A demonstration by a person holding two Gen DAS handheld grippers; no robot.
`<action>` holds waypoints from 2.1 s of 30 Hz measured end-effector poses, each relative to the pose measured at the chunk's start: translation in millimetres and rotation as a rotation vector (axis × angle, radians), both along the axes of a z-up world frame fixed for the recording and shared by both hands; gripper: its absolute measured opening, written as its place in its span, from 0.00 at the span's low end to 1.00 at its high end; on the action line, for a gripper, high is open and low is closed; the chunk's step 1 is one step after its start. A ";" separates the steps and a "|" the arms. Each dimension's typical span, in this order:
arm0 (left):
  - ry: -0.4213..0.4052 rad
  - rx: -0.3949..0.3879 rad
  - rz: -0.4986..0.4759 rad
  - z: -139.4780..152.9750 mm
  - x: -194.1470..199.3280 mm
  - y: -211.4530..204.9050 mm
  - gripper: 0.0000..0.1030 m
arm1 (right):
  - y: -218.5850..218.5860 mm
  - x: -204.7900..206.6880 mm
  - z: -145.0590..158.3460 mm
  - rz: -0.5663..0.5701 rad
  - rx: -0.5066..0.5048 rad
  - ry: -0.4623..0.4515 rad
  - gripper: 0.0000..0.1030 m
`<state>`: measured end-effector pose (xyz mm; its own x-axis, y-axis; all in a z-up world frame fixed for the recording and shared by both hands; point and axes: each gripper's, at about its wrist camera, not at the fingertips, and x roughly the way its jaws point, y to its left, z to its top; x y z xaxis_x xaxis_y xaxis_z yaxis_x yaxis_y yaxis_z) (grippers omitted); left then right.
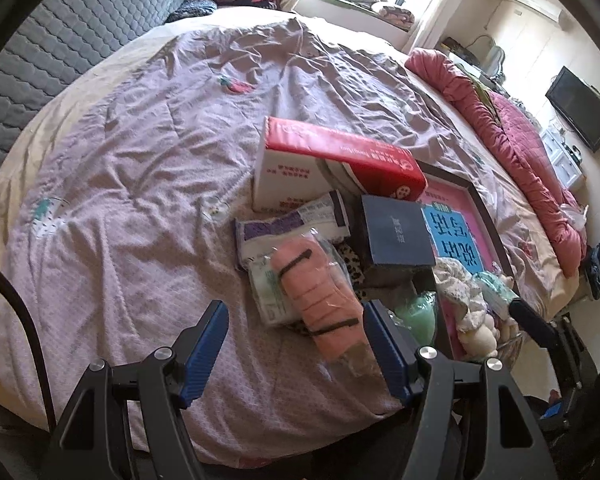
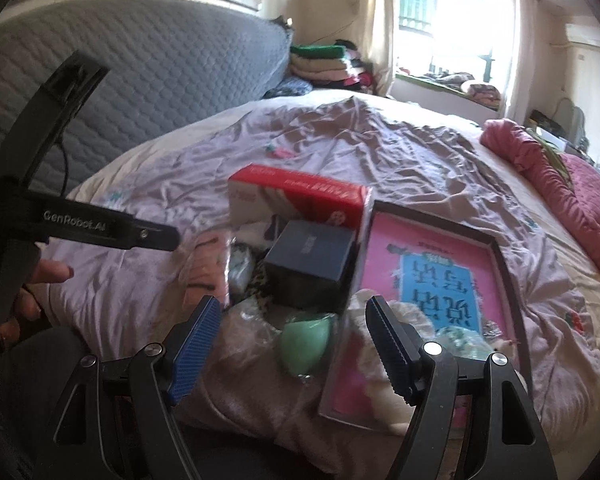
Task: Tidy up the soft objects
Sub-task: 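Grasp the bagged pink towel with left tool while right tool grasps the clear bag with brown item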
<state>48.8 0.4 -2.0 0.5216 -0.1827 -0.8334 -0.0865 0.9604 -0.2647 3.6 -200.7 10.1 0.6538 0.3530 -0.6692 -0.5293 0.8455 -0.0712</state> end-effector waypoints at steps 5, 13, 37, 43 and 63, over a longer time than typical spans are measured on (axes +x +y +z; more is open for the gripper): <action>0.023 -0.032 -0.005 -12.3 1.9 -2.6 0.67 | 8.8 1.0 -15.2 0.037 -0.022 0.042 0.74; 0.053 -0.062 -0.030 -25.8 8.4 -16.9 0.67 | 20.0 0.7 -25.6 0.090 -0.028 0.051 0.74; 0.144 -0.190 0.011 -56.6 42.9 -7.5 0.66 | 59.5 10.4 -65.1 0.257 -0.170 0.087 0.74; 0.138 -0.235 0.015 -60.0 43.7 3.5 0.57 | 69.1 11.2 -77.3 0.277 -0.245 0.060 0.74; 0.138 -0.356 0.058 -76.5 40.3 32.9 0.44 | 62.2 38.6 -86.9 0.222 -0.213 0.117 0.58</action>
<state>89.2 33.3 -78.5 0.4270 -0.4470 -0.7860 -0.1962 0.8027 -0.5631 42.2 -138.5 -76.8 0.4909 0.3228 -0.8092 -0.7142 0.6810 -0.1616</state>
